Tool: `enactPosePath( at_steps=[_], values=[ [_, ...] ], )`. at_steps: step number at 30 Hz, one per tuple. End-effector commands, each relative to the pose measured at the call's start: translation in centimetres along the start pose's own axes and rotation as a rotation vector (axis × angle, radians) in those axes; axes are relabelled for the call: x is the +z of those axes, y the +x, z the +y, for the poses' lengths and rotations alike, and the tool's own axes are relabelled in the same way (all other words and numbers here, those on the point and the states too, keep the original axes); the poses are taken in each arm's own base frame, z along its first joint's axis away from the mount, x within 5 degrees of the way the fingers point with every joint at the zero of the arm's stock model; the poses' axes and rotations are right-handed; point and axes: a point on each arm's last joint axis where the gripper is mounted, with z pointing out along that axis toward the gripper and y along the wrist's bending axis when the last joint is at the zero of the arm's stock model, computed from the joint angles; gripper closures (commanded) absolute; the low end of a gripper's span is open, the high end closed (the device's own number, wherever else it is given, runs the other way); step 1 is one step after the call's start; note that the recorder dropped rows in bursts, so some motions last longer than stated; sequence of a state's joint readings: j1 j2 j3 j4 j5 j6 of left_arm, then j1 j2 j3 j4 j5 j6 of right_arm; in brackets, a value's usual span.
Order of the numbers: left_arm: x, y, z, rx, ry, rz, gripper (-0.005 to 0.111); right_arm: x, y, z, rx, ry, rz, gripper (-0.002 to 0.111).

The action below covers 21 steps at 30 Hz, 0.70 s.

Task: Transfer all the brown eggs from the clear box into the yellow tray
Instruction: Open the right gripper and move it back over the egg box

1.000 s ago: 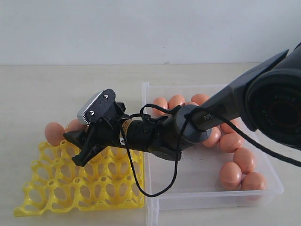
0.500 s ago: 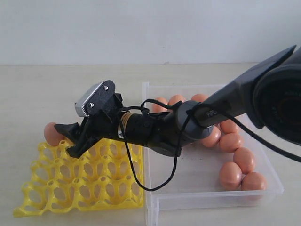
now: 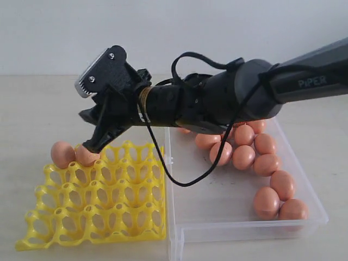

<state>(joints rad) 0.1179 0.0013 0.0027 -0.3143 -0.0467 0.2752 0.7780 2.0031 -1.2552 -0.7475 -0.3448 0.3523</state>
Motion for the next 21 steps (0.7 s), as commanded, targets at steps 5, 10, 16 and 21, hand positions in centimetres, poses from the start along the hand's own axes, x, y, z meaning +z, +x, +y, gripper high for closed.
enactPosePath(
  at_steps=[5,10,16,21],
  values=[
    [0.0,-0.1,0.0,-0.001,-0.003,-0.009,0.103,-3.0,0.2,-2.3,-0.173,0.172,0.352,0.108],
    [0.0,-0.1,0.0,-0.001,-0.003,-0.009,0.103,-4.6,1.2,-3.4,-0.156,0.263,0.540,0.108],
    [0.0,-0.1,0.0,-0.001,-0.003,-0.009,0.103,-7.6,4.6,-6.0,0.213,0.429,0.838,0.108],
    [0.0,-0.1,0.0,-0.001,-0.003,-0.009,0.103,-10.6,7.8,-8.2,0.480,0.304,1.024,0.108]
  ],
)
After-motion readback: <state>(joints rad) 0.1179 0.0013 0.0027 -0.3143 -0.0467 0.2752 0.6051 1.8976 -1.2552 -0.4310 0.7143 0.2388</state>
